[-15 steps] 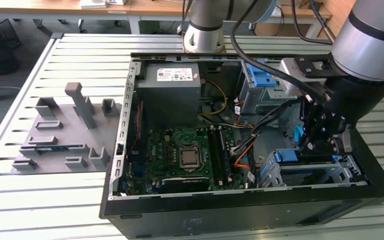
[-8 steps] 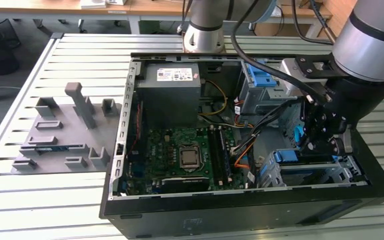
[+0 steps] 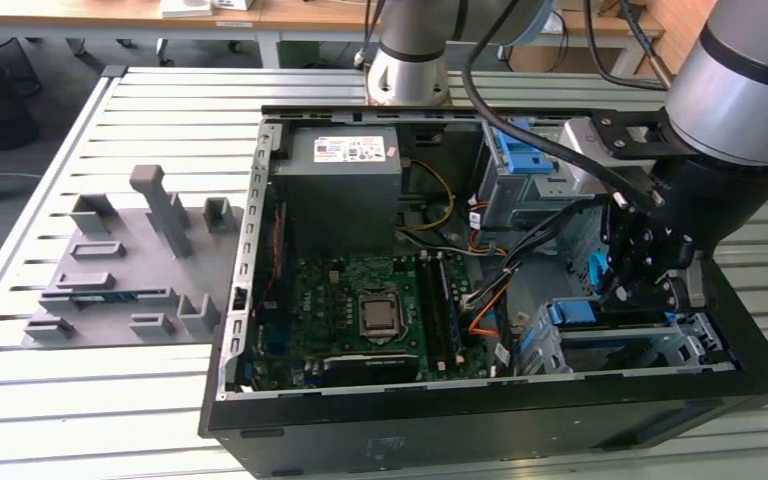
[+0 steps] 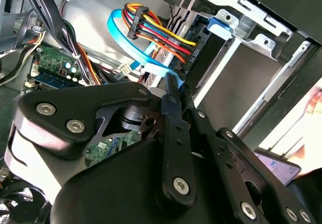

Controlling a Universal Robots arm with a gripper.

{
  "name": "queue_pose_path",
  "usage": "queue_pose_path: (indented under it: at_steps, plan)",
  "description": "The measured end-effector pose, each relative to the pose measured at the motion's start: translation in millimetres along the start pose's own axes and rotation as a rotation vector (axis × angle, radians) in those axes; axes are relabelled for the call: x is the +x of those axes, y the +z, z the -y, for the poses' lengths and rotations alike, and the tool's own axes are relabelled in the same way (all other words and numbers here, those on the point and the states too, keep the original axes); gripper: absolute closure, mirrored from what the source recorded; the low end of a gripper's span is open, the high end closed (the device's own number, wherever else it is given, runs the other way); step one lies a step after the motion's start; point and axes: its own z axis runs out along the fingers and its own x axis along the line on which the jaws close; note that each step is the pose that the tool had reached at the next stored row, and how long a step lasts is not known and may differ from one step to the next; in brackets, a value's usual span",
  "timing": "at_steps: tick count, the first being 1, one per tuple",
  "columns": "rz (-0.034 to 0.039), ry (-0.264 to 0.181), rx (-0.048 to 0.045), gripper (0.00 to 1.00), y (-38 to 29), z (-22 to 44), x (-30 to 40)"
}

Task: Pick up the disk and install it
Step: 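Insert the second disk wire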

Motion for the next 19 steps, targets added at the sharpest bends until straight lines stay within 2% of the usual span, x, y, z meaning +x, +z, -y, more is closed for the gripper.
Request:
queue_pose_path:
  at_steps: [9,19]
  plan:
    - [0.0063,0.000,-0.0003,0.84,1.2,1.0,0.5]
    - [0.0070,0.000,-0.0003,0.84,5.5,1.0,2.8]
